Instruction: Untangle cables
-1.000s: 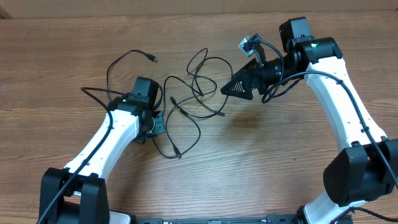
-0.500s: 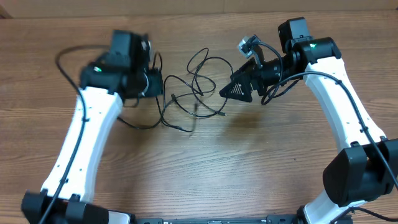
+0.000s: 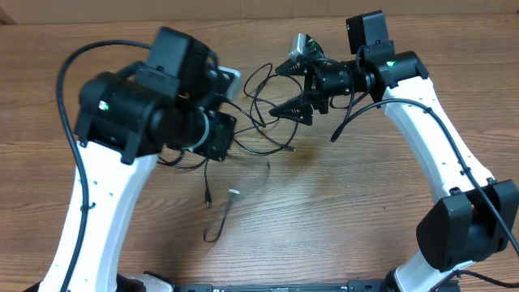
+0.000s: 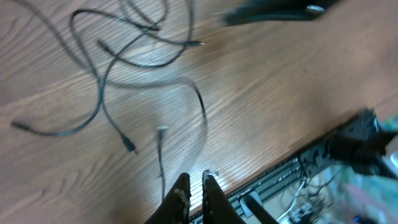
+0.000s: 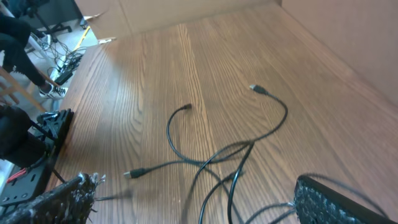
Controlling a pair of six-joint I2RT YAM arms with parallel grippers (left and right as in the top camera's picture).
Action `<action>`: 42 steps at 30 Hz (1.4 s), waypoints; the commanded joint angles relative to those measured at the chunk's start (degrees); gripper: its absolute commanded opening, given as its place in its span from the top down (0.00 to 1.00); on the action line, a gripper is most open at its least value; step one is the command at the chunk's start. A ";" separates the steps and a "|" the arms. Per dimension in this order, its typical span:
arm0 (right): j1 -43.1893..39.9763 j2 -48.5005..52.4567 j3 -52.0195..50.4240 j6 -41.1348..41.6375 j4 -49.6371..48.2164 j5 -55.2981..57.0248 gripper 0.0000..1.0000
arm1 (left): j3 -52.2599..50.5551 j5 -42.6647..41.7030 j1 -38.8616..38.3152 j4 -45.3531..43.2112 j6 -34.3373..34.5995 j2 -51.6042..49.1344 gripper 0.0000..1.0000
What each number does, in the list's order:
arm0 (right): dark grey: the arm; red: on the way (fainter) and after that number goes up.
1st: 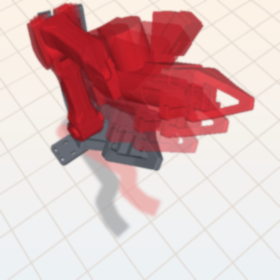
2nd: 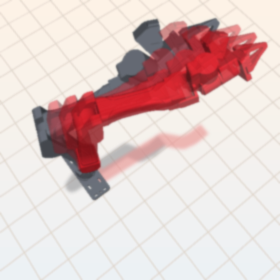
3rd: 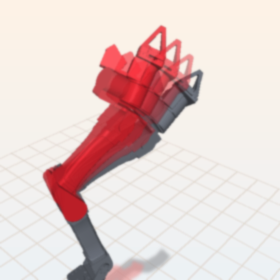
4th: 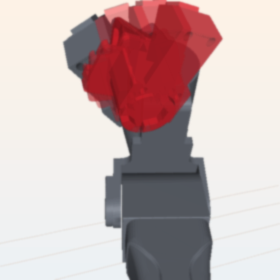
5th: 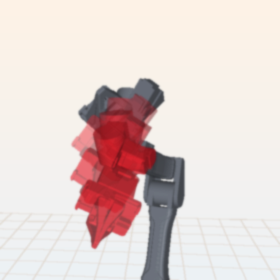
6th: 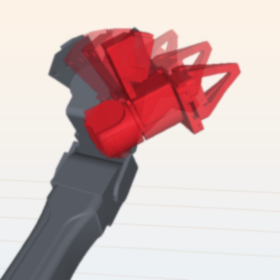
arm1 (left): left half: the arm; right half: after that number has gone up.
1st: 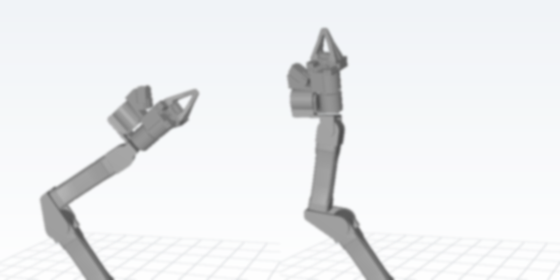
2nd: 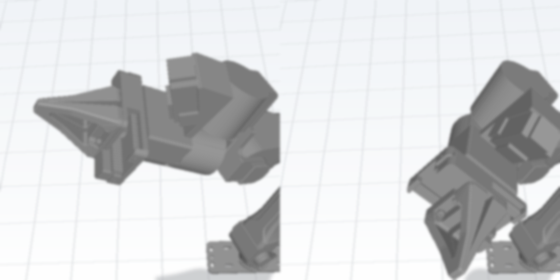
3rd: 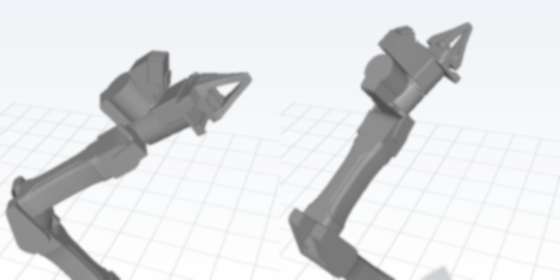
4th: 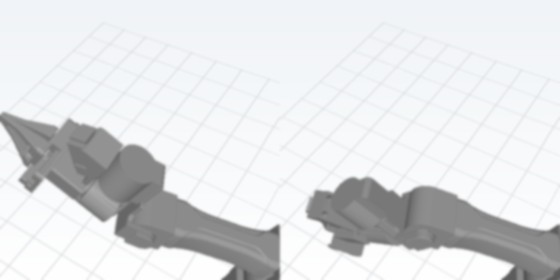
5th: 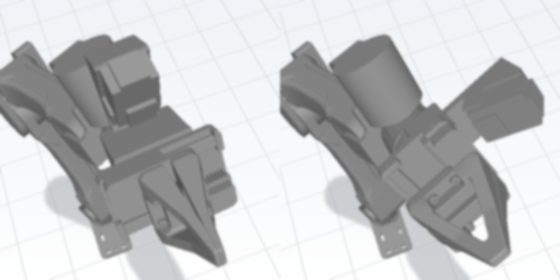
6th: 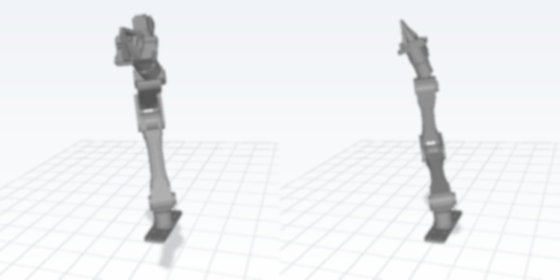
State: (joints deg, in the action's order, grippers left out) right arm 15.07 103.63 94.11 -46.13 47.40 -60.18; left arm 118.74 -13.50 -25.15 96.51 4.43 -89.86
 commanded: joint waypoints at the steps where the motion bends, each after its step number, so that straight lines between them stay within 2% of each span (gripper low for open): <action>1: 1.36 -0.31 -0.09 -0.87 -0.39 -1.81 0.00 | 1.81 4.59 -3.65 0.13 -2.12 0.66 0.91; 8: 1.25 -0.31 -0.09 1.99 0.68 1.03 0.00 | 1.79 11.08 -4.39 -1.27 1.60 0.46 0.87; 13: -0.79 -0.31 -0.09 16.09 -0.20 11.82 0.00 | 0.50 11.02 -4.42 -2.21 6.08 -0.13 0.84; 18: -4.11 -0.31 -0.09 30.75 1.51 14.10 0.00 | -6.69 10.97 -4.42 -4.74 11.26 -0.66 0.84; 22: -5.07 -0.31 -0.39 31.56 10.64 17.66 0.00 | -15.74 8.85 -4.50 -10.32 12.11 -0.76 0.85; 27: -2.99 -0.31 -4.15 31.91 16.63 21.84 0.00 | -19.45 6.01 -4.52 -14.36 12.09 -0.76 0.85; 36: 0.11 -0.31 -16.26 56.19 10.10 40.11 0.00 | -19.63 6.01 -4.52 -14.40 12.11 -0.76 0.85; 42: 3.87 -0.31 -21.42 59.87 8.41 40.24 0.00 | -19.63 6.08 -4.50 -15.15 12.07 -0.76 0.84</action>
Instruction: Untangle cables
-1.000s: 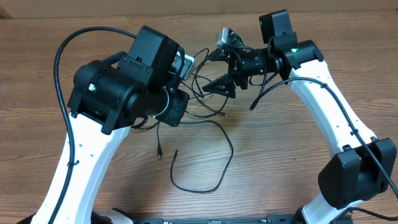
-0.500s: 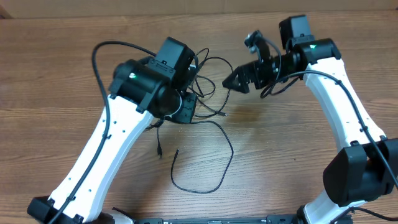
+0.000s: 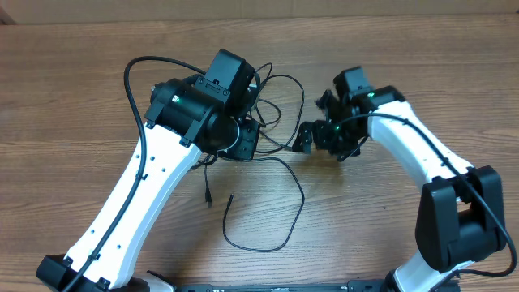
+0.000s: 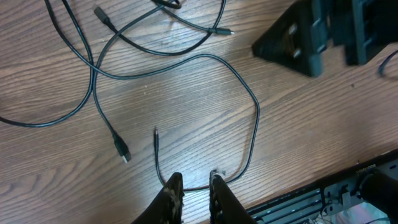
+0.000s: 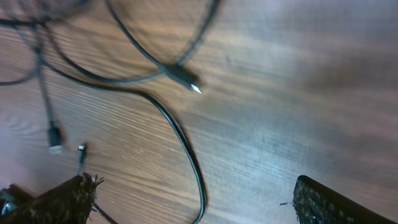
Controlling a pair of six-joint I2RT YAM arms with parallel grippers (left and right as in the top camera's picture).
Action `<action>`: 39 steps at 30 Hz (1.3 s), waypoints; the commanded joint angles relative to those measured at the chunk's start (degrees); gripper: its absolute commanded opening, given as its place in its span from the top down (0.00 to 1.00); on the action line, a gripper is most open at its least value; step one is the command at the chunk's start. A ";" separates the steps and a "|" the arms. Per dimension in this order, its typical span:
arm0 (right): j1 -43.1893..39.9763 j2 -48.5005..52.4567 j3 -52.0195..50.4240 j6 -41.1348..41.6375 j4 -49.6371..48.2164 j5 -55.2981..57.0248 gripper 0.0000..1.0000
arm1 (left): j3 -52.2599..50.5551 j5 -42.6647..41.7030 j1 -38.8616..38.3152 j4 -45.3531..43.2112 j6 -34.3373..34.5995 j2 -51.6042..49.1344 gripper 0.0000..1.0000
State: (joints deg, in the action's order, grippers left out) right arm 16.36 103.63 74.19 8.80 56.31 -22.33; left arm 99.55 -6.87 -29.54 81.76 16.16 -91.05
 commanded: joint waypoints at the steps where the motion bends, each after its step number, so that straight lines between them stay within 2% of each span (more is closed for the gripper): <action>1: 3.39 -0.31 -1.95 4.94 -0.46 2.38 0.01 | -0.44 -0.48 -0.13 -0.50 0.33 0.42 0.84; 4: 6.21 -0.31 -2.62 5.03 0.02 2.34 0.10 | -0.44 -0.44 -0.13 -0.79 0.13 0.42 0.83; 19: 14.86 -0.31 -7.04 13.90 0.81 4.79 0.11 | -0.44 -0.22 -0.11 -1.11 -2.27 0.42 0.80; 20: 14.86 -0.31 -7.48 14.03 0.79 4.70 0.13 | -0.44 -0.20 -0.11 -1.11 -2.51 0.42 0.80; 22: 14.86 -0.31 -8.24 14.43 0.81 4.72 0.27 | -0.44 -0.20 -0.11 -1.14 -2.91 0.42 0.80; 32: 14.97 -0.31 -13.90 16.96 0.31 4.26 0.30 | -0.44 -0.20 -0.11 -1.33 -3.32 0.42 0.78; 39: 17.75 -0.31 -16.04 19.21 -0.87 4.11 0.77 | -0.44 -0.22 -0.11 -1.90 -3.32 0.42 0.78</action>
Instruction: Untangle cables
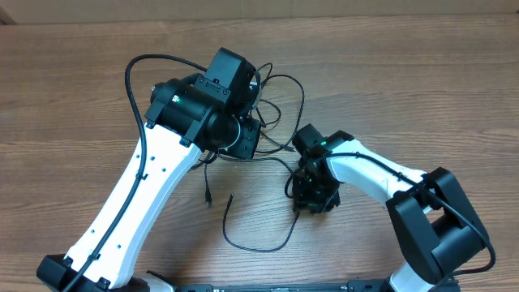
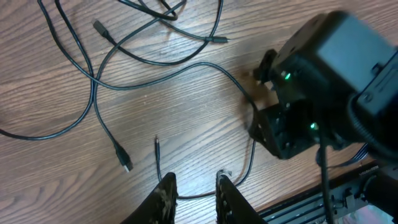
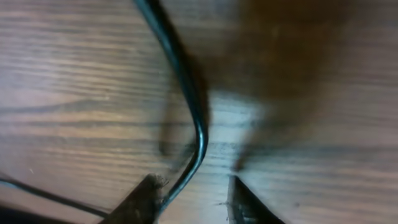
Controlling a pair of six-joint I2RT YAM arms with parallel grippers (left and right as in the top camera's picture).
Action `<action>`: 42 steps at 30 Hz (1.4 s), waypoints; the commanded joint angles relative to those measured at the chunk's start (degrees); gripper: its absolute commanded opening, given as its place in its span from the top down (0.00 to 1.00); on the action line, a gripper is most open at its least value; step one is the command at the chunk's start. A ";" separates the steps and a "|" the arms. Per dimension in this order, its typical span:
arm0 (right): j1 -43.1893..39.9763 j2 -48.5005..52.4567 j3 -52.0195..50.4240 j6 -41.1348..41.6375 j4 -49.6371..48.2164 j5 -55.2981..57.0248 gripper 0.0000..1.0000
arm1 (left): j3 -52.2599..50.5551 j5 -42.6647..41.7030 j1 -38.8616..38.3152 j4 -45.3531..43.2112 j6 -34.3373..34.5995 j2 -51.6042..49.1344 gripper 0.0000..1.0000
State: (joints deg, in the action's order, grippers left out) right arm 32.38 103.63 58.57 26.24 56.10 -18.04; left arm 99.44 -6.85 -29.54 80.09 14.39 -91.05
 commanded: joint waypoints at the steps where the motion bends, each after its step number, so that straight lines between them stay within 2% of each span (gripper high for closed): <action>1: 2.36 -0.31 -0.52 2.54 -1.03 -0.17 0.80 | -0.33 -0.24 -0.11 -0.24 -1.55 0.42 0.78; 3: 3.56 -0.31 -0.85 3.61 -1.99 -0.15 0.80 | -0.33 -0.24 -0.11 -0.24 -1.55 0.42 0.78; 4: 4.31 -0.31 -1.01 4.26 -2.49 -0.17 0.86 | -0.33 -0.24 -0.11 -0.24 -1.55 0.42 0.78; 5: 5.01 -0.31 -1.18 4.76 -2.99 -0.17 0.96 | -0.33 -0.24 -0.11 -0.22 -1.55 0.42 0.78; 6: 5.68 -0.31 -1.27 5.53 -3.43 0.02 0.96 | -0.33 -0.24 -0.11 -0.22 -1.55 0.42 0.78; 14: 6.91 -0.35 -1.07 4.85 -13.81 -1.22 0.96 | -0.33 -0.22 -0.11 -0.17 -2.67 0.42 0.77; 21: 4.42 -1.09 0.94 4.55 -22.58 -2.56 0.96 | -0.33 -0.20 -0.07 -0.28 -2.67 0.42 0.75; 28: -1.73 -5.22 1.57 3.54 -35.71 -11.69 0.96 | -0.33 -0.24 -0.07 -1.25 -2.60 0.42 0.69; 37: -9.60 -13.55 1.57 4.02 -57.72 -29.29 0.96 | -0.33 -0.24 -0.07 -2.84 -2.58 0.39 0.60; 39: -10.47 -15.23 1.57 4.98 -58.90 -29.57 0.96 | -0.33 -0.26 -0.07 -3.17 -2.51 0.39 0.59; 42: -10.88 -16.26 1.57 4.79 -55.60 -29.62 0.94 | -0.33 -0.26 -0.07 -3.30 -1.46 0.39 0.58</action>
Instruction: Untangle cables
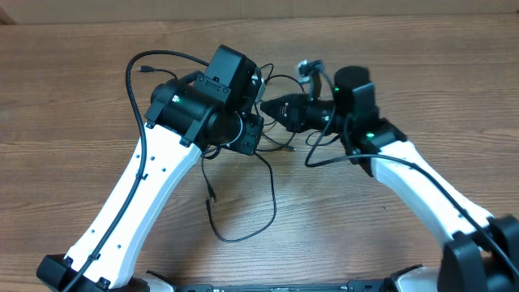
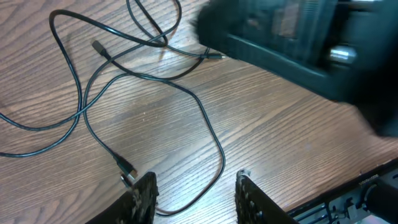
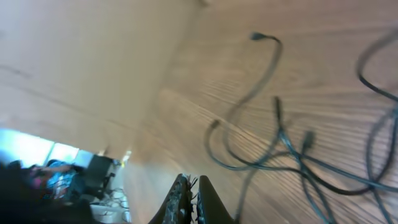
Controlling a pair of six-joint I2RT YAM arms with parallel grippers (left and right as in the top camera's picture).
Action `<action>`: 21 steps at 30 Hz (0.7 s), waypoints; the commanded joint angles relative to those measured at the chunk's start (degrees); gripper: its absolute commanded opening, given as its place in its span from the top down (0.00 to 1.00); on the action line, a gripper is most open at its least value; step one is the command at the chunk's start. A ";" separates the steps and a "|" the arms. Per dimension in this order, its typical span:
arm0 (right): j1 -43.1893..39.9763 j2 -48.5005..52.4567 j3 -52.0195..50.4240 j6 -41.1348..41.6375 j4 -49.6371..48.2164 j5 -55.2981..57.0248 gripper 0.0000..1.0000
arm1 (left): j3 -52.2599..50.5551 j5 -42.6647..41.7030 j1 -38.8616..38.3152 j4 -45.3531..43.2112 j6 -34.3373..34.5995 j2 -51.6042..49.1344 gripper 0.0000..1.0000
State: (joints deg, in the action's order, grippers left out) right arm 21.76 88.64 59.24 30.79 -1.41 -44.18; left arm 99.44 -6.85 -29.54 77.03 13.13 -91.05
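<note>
Several thin black cables lie on the wooden table. One forms a long loop (image 1: 273, 203) (image 2: 211, 134) toward the front, with a plug (image 2: 127, 168) beside it. The others cross in a tangle (image 1: 280, 79) (image 3: 280, 134) at the back centre. My left gripper (image 2: 196, 199) hangs open above the loop, holding nothing. My right gripper (image 1: 265, 105) (image 3: 190, 193) is raised at the back centre and points left, close to the left wrist. Its jaws are shut, and I can make out no cable between them.
The table's front edge (image 2: 373, 186) has dark equipment below it. A cardboard wall (image 3: 93, 50) stands behind the table. The left arm's own black lead (image 1: 134, 69) arches over the back left.
My right gripper was low on the table with its jaws around the loop's right side; now it is raised at the back centre and shut. The loop lies further left and narrower. My left gripper's jaws stand wider apart.
At first my left gripper was shut high over the table and my right was open at the back by the tangle. Then the right stood open at table centre, then low around the loop cable. Now it is raised and shut, the loop is shifted left, and the left is open.
</note>
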 commanded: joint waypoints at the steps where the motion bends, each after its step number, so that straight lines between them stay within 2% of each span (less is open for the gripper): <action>1: -0.26 -1.25 0.90 0.24 3.87 -3.43 0.76 | -0.33 -0.31 -0.07 -0.26 -0.20 0.39 0.57; 2: -0.26 -1.14 0.87 -0.33 6.21 -3.30 0.37 | -0.33 -0.44 -0.07 -0.24 -0.20 0.39 0.57; 3: -0.26 -1.09 0.87 -2.03 9.22 -3.23 0.05 | -0.33 -0.68 -0.07 -0.22 -0.20 0.39 0.57; 4: -0.22 -1.03 0.87 -4.31 12.41 -3.04 0.00 | -0.33 -0.79 -0.07 -0.22 -0.17 0.39 0.57; 8: 0.37 -0.98 0.83 -11.80 26.80 3.04 0.00 | -0.33 -1.84 -0.07 -0.31 -0.22 0.39 0.53; 12: 1.11 -0.98 0.83 -16.41 34.05 7.61 0.00 | -0.33 -2.56 -0.07 -0.63 -0.20 0.39 0.52; 15: 2.05 -0.87 0.83 -18.03 36.13 8.55 0.17 | -0.33 -3.85 -0.07 -1.14 -0.17 0.39 0.50; 21: 5.03 0.76 0.76 -18.01 40.35 21.66 0.21 | -0.33 -5.03 -0.07 -0.87 -0.22 0.39 0.48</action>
State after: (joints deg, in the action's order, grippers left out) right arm 25.23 87.74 59.68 14.41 37.47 -31.68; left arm 99.42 -10.33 -29.54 75.99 13.15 -91.05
